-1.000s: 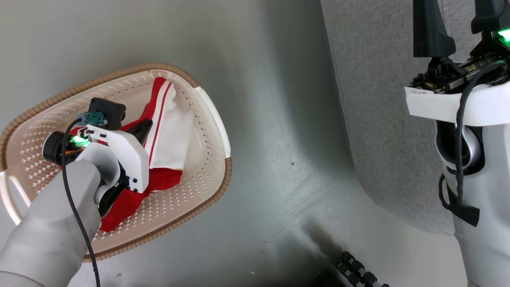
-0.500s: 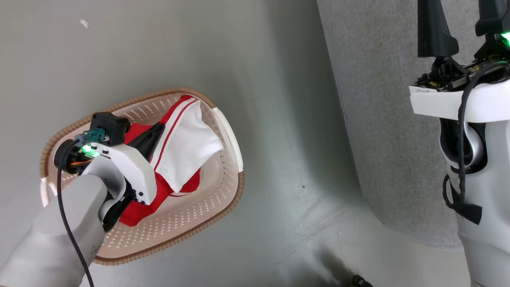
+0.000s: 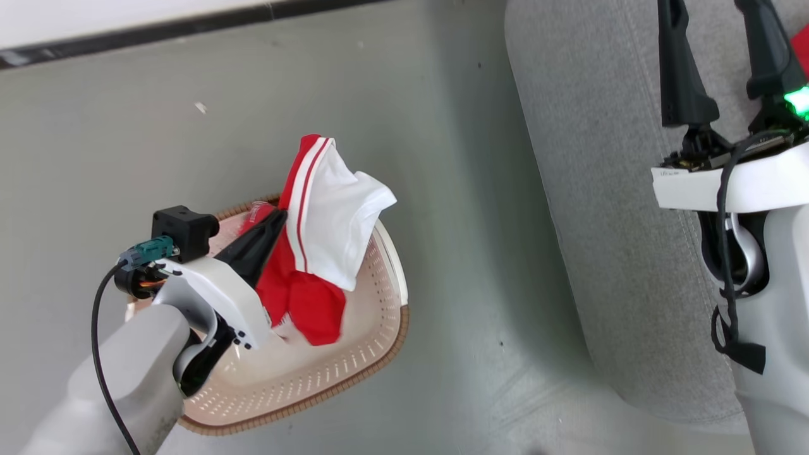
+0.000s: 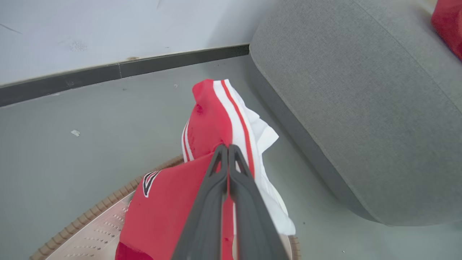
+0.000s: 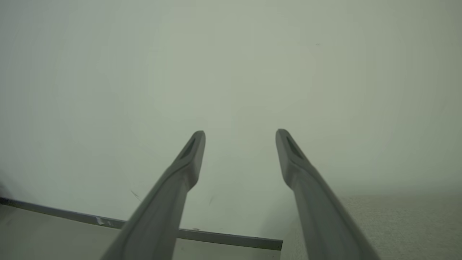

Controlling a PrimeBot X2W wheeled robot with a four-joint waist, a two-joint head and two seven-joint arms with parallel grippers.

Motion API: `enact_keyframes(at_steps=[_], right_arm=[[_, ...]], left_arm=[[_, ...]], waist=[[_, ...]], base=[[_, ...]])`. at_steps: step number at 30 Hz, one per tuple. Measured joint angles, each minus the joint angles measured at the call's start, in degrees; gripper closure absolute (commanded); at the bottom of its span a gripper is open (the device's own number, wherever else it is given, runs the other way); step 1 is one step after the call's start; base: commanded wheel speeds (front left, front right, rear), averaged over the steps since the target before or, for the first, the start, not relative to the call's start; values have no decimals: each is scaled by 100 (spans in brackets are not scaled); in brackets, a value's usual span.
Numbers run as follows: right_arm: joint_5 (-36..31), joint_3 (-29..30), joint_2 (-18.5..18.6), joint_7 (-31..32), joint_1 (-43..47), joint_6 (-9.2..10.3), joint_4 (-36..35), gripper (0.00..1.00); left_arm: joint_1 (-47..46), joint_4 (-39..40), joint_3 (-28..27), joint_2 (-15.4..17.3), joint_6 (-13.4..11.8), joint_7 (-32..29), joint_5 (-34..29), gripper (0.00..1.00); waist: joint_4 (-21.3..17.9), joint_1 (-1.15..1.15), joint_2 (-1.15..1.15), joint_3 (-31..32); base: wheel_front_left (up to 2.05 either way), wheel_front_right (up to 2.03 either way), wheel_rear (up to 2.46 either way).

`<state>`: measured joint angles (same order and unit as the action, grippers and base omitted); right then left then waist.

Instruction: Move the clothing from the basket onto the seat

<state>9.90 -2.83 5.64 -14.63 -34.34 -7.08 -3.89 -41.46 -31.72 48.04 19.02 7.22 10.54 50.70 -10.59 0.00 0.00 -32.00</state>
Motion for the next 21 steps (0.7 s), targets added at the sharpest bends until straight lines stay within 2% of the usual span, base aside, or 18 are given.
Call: enact_keyframes(at_steps=[19, 20, 21], right_arm=[[96, 51, 269, 0, 815, 1, 322, 0], [121, 51, 282, 0, 860, 0, 345, 0], [131, 52, 292, 0, 898, 1, 371, 0]], left_arm=[[358, 991, 40, 33, 0, 201, 470, 100], [371, 1011, 13, 56, 0, 215, 472, 95], [391, 1026, -15, 79, 0, 215, 482, 67]], waist=[[359, 0, 0, 1209], [372, 0, 0, 1266], [386, 0, 0, 1325]], base=[[0, 0, 0], [0, 0, 0], [0, 0, 0]])
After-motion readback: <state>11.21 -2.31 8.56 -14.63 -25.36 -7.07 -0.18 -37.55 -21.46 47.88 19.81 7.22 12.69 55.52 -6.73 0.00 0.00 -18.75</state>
